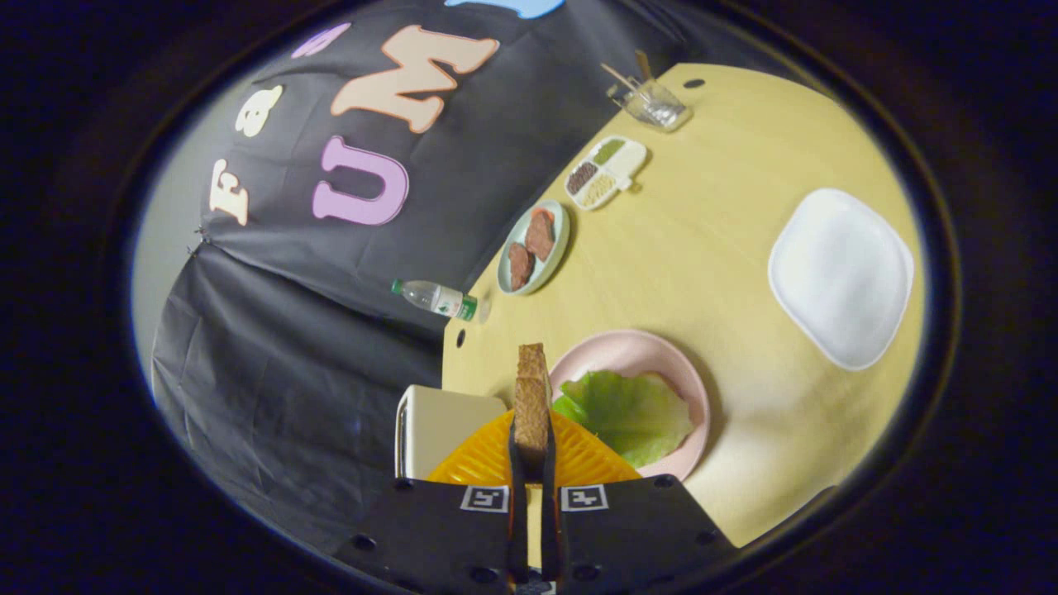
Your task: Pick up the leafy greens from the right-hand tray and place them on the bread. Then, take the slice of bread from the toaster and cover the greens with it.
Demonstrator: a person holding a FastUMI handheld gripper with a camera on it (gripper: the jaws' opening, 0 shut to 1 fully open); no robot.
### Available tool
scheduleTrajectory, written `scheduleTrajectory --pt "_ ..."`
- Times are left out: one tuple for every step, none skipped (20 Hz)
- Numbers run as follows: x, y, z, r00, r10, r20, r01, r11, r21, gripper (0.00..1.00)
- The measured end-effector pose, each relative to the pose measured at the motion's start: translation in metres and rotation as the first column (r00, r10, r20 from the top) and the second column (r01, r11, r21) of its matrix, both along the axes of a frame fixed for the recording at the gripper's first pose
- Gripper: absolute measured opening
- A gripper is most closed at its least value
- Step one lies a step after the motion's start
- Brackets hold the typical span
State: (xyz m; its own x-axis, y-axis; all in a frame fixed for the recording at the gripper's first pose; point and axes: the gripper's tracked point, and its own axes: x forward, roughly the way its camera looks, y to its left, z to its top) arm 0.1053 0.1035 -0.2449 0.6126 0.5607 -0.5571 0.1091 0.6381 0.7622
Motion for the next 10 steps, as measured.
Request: scheduleTrajectory --pt "-0.004 0.003 -0.008 1.0 0.002 -0.018 -0.001 1.0 0.023 0.09" --pt "-0.004 0.004 -0.016 1.0 0.003 -0.031 -0.002 1.0 0.027 0.09" --pt "-0.005 0.002 -0.024 0.999 0.005 -0.042 -0.005 1.0 0.013 0.09" --pt "-0.006 -0.001 -0.032 0.999 0.007 -0.049 -0.008 1.0 -0.011 0.09" --pt "-0.006 -0.002 -0.036 0.999 0.006 -0.049 -0.007 1.0 -0.024 0.09" --pt "-0.004 -0.004 -0.038 0.999 0.0 -0.049 -0.001 0.999 -0.037 0.09" --pt "-0.002 -0.006 -0.043 0.999 -0.007 -0.049 0.005 0.999 -0.054 0.09" --pt "0.0 -0.01 -0.049 0.999 -0.011 -0.052 0.006 0.996 -0.085 0.09" --pt "0.002 -0.013 -0.059 0.999 -0.004 -0.052 -0.003 0.991 -0.131 0.09" --pt "0.001 -0.018 -0.068 0.999 0.007 -0.05 -0.016 0.983 -0.181 0.09"
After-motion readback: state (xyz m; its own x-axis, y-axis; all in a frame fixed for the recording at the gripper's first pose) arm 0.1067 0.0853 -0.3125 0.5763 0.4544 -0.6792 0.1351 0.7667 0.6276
